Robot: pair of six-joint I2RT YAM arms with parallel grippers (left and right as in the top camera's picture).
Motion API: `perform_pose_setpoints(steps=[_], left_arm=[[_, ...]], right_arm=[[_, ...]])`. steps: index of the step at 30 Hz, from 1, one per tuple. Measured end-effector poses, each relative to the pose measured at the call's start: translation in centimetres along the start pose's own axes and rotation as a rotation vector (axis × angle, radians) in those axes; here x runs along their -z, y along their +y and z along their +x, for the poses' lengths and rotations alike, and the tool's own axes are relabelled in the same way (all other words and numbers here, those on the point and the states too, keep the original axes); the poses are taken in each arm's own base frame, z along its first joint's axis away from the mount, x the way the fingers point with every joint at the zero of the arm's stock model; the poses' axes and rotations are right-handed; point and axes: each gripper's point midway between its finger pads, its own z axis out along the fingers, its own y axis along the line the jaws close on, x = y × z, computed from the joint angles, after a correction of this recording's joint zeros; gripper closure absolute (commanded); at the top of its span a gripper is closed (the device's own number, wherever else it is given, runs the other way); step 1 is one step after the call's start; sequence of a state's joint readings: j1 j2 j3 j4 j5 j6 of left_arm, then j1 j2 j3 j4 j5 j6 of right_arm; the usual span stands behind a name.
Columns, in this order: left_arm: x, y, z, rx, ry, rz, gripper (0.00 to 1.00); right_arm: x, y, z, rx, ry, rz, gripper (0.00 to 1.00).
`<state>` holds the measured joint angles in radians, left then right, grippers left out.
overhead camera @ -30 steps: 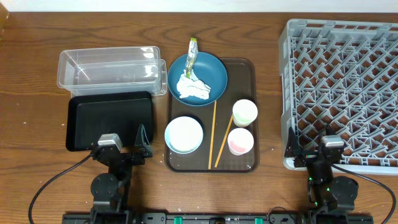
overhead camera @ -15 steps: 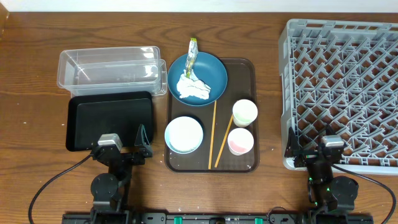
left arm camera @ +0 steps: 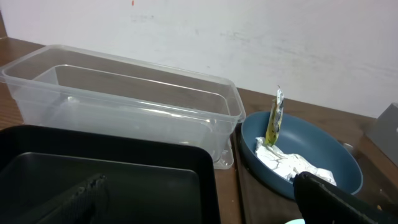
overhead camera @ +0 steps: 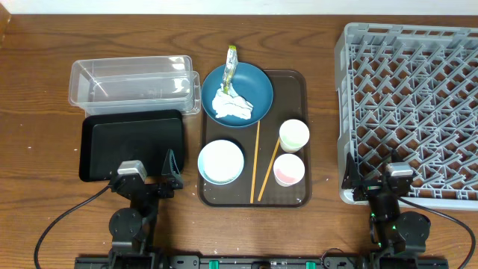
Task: Sort waste into correct bins and load items into the dishwasher rack
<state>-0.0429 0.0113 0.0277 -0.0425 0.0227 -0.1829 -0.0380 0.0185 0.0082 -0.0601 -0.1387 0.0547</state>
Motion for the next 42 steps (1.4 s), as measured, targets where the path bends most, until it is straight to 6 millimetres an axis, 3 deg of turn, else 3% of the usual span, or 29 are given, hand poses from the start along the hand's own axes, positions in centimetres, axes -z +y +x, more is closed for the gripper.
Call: perform_pose_setpoints(steps=[31,38,42], left_arm=[[0.0,0.0,0.1,0.0,0.006,-0.002,0.03],[0.3,0.7,2.6,-0.007,0.2,-0.051,0.03],[0.5,0.4,1.5,-0.01,0.301,-0.077,0.03]], right_arm=[[0.0,0.1,0.2,-0.023,0.012,-0.003,0.01],[0.9,0.4,-0.4,-0.046,0.096,-0.008,0.01],[1.5,0.7,-2.1,-0.057,0.153,-0.011,0.01]])
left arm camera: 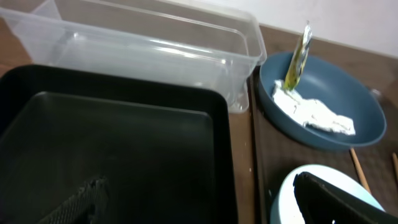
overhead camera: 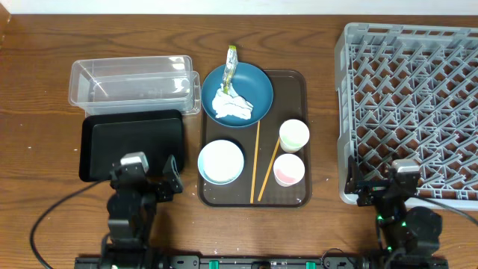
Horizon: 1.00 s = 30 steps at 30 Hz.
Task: Sort waste into correct bins and load items into the dishwasher rack
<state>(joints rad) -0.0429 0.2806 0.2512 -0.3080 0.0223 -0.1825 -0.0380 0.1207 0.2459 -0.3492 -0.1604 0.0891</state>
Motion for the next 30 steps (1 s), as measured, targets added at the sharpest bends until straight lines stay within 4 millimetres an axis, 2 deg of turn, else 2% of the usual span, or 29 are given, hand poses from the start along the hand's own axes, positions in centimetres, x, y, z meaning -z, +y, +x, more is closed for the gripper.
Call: perform_pose_setpoints(steps=[5,10,16,21,25,30], left_arm=[[0.8,-0.6,-2.3,-0.004,0.142,-0.036,0.03],[1.6,-0.6,-2.6,-0.012,0.352,-0.09,0.03],[2.8,-0.4,-2.1,-0.018,0.547,-0.139,0.03],[3.8,0.0,-0.5,-0.021,0.646,-0.164,0.03],[4.7,0.3,0.5,-0.02,0.701,-0.18,0.03],[4.9,0.3,0.7,-0.019,0.712,-0.183,0.03]], right_arm=[[0.5,0.2,0.0,-0.038,0.194,0.013,0.01],[0.4,0.5,-0.6,-0.069,0.361,0.01,0.01],[-0.1,0.7,-1.3,-0.099,0.512,0.013,0.01],[-0.5,0.8,-0.1,-0.12,0.604,0.006,0.01],[-0.5,0.9,0.3,-0.127,0.625,0.0,0.01],[-0.5,1.0,0.3,-0.129,0.626,-0.006,0.01]])
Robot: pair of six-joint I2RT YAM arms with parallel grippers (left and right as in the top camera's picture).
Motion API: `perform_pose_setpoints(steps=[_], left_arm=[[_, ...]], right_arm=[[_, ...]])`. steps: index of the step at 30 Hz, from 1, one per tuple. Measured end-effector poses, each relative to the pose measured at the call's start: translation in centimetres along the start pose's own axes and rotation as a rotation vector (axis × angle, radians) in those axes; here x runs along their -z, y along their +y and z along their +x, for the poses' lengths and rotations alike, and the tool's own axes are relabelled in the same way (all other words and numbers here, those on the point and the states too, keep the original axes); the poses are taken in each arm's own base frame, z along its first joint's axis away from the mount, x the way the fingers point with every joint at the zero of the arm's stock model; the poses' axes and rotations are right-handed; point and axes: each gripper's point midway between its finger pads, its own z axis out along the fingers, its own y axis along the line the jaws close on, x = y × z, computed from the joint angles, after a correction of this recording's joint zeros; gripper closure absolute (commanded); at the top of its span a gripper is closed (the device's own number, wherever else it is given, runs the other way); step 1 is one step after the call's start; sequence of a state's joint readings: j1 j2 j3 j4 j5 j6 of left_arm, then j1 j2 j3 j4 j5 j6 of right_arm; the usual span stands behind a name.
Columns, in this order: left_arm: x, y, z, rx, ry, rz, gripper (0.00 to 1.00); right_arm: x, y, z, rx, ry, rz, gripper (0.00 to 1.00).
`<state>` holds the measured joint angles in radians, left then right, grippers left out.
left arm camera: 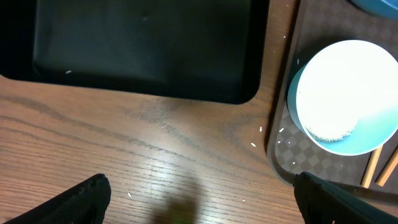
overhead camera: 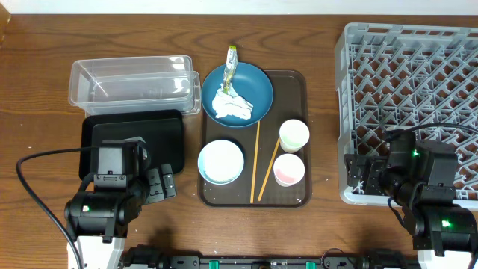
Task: Sort waste into correct bins and load items into the dishwasher rack
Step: 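Move the left gripper to the yellow snack wrapper on the blue plate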
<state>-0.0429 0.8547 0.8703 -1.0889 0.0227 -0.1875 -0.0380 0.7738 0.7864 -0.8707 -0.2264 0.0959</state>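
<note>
A brown tray (overhead camera: 293, 78) holds a dark blue plate (overhead camera: 258, 86) with a crumpled tissue (overhead camera: 231, 104) and a green packet (overhead camera: 231, 61). It also holds a light blue bowl (overhead camera: 221, 161) (left arm camera: 342, 99), two chopsticks (overhead camera: 259, 161), a white cup (overhead camera: 294, 135) and a pink cup (overhead camera: 289, 169). My left gripper (overhead camera: 159, 182) (left arm camera: 199, 200) hangs open over bare wood, left of the tray (left arm camera: 281, 163) and in front of the black bin (overhead camera: 131, 142) (left arm camera: 143, 50). By the front left corner of the grey dishwasher rack (overhead camera: 411, 90), my right gripper (overhead camera: 366, 175) has its fingers apart and empty.
A clear plastic bin (overhead camera: 131, 81) stands behind the black bin. The rack fills the right side of the table. Cables trail from both arms along the front edge. Bare wood lies between the tray and the rack.
Both arms have risen from their low rest pose. The left wrist camera, which looked across the black bin toward the plate, now looks straight down on the table, the bin's front edge and the bowl.
Both arms sat low at the table's front edge, the left one looking level across the bins. Then the left wrist was tilted down over the black bin. Now both arms stand higher, grippers empty. Nothing on the tray has moved.
</note>
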Motion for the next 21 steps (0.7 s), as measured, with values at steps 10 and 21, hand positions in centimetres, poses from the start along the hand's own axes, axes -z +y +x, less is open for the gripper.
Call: perform_pose_setpoints(steps=[10,21], left_arm=[[0.0,0.0,0.01,0.019,0.0,0.0,0.03],[0.01,-0.18,-0.71,0.023,-0.029,0.008,0.03]], right_arm=[[-0.01,0.03,0.06,-0.001,0.003,-0.002,0.01],[-0.01,0.03,0.18,-0.002,0.008,-0.002,0.01]])
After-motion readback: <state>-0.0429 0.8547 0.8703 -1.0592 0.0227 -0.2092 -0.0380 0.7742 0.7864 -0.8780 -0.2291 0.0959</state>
